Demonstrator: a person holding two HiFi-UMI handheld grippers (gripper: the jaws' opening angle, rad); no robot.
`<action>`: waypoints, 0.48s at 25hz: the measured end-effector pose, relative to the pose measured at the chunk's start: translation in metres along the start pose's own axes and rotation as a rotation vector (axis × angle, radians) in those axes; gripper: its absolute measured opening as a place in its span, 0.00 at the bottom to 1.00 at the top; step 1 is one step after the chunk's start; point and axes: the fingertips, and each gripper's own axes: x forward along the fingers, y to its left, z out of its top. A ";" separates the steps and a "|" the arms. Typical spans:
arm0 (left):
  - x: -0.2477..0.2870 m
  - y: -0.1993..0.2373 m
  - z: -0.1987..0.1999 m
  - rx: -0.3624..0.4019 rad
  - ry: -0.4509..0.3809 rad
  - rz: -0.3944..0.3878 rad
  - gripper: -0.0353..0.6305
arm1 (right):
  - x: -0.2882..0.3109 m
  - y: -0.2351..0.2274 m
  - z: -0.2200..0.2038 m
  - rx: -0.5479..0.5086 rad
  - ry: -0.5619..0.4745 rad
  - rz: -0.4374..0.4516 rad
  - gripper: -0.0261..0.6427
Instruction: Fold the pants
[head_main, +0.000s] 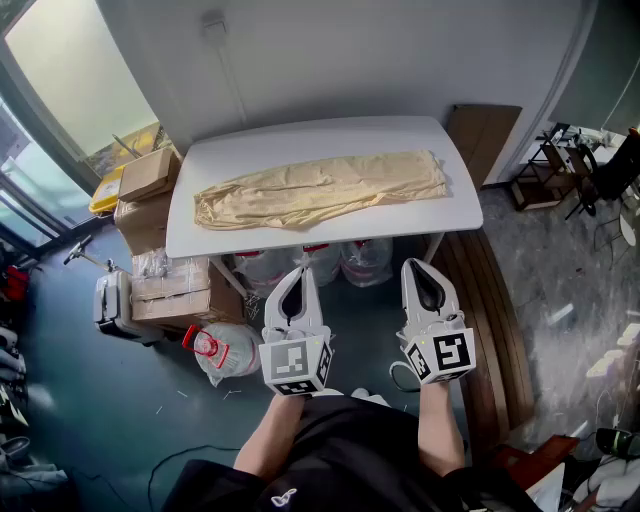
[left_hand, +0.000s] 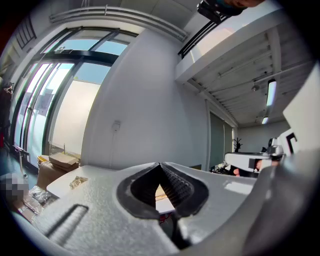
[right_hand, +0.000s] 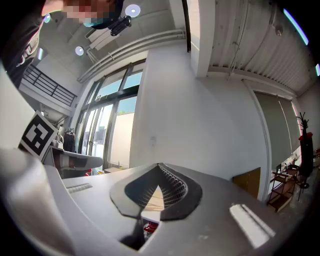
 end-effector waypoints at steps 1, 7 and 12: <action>0.003 -0.001 0.001 -0.001 0.001 -0.006 0.06 | 0.001 -0.002 0.000 -0.007 0.006 0.002 0.04; 0.014 -0.011 0.004 0.003 0.001 -0.029 0.06 | 0.003 -0.014 0.002 -0.002 -0.005 -0.006 0.05; 0.019 -0.023 0.003 0.001 -0.002 -0.032 0.06 | -0.005 -0.025 0.001 -0.010 0.004 -0.004 0.05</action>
